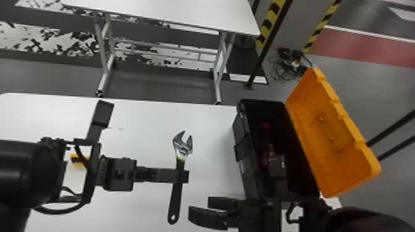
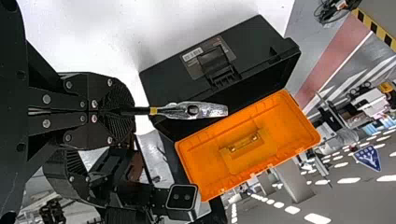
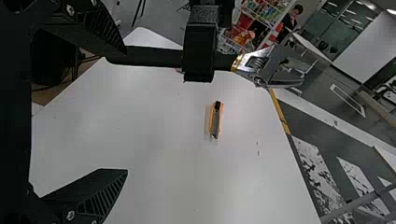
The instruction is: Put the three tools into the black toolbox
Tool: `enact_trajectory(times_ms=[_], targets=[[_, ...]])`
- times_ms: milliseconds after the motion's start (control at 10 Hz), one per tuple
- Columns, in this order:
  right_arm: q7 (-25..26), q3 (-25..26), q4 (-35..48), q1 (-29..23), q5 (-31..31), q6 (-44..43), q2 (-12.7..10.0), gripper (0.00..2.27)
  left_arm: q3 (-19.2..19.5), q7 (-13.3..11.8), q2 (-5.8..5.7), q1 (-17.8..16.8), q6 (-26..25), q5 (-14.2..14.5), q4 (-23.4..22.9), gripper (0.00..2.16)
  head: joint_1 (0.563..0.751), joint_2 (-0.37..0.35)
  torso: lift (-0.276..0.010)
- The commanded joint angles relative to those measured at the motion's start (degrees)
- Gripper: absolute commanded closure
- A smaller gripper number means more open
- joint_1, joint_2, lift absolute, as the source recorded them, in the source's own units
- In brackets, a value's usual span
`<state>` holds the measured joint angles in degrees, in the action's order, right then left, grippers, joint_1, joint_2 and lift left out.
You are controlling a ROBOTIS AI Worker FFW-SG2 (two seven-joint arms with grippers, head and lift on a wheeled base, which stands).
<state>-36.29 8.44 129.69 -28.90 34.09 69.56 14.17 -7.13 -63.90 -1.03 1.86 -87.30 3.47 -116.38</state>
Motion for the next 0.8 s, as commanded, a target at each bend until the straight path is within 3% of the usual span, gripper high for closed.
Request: enact_trajectory(times_ms=[0,700], targets=[[-0.36,0.43,0.04,0.68,1.95,1.6,-0.02,0.11,-0.16,0.0,-0.03,0.78,-0.03,0.05,-0.51,1.71,0.695,-0.235,-0.051],[-1.33,-0.71,1.36,-0.02,5.29,3.53,-0.19,0.12,-1.04,0.18,0.68,2.62,0.32,0.75,-2.1,1.71,0.695,-0.216,-0.051]])
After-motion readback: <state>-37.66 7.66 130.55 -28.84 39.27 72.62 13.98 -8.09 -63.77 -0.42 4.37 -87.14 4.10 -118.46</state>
